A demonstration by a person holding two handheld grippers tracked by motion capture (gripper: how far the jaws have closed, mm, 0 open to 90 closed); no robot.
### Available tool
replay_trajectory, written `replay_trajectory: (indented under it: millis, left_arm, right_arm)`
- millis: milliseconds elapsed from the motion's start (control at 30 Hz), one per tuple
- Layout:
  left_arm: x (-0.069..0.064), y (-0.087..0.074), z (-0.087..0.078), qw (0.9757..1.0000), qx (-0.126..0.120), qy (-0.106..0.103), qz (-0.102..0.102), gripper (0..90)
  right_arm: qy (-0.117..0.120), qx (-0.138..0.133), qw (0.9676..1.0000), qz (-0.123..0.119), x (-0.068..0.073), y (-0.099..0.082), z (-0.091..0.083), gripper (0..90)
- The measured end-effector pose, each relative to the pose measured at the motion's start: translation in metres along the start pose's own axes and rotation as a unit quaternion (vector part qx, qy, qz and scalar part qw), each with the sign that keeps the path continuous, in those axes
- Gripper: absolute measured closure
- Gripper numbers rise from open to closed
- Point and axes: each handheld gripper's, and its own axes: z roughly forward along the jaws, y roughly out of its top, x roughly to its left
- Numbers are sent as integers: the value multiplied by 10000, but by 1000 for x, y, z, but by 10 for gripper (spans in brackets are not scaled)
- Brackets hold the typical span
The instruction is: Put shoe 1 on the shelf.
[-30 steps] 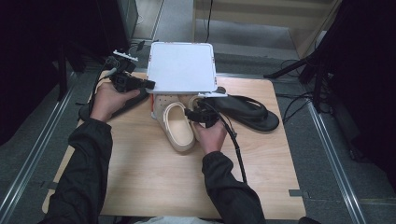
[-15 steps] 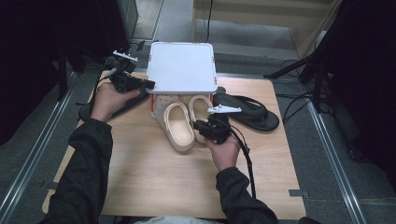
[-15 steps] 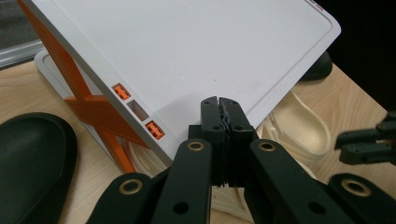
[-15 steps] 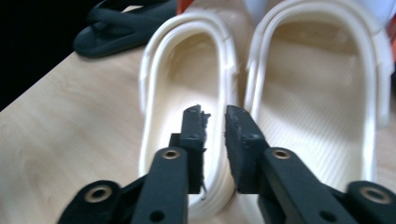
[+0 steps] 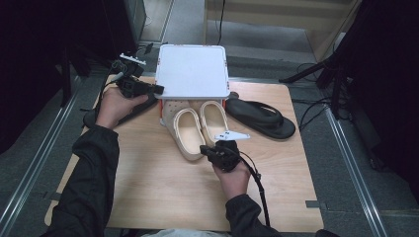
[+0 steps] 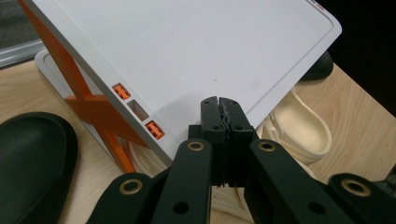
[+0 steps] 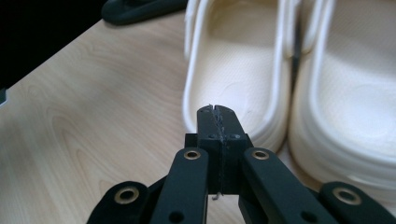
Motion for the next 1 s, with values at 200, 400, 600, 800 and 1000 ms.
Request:
replay_trajectory:
  millis: [200,400,600,800,1000]
  left_arm:
    - [-1,0,0,10000,18,22,9,897]
    - [0,0,0,10000,3,-7,-17,897]
    - [0,0,0,10000,14,-22,-19,897]
    - [-1,0,0,10000,19,11,-28,897]
    - [0,1,0,10000,21,-4,-31,897]
  right_arm:
    - [133,83,9998,-152,6,-11,7,900]
    - [189,141,9996,-122,6,-20,13,900]
    - [143,219,9996,-125,2,-22,20,900]
    - [150,246,9996,-38,-2,-21,25,900]
    - [162,227,9996,-68,0,-14,28,900]
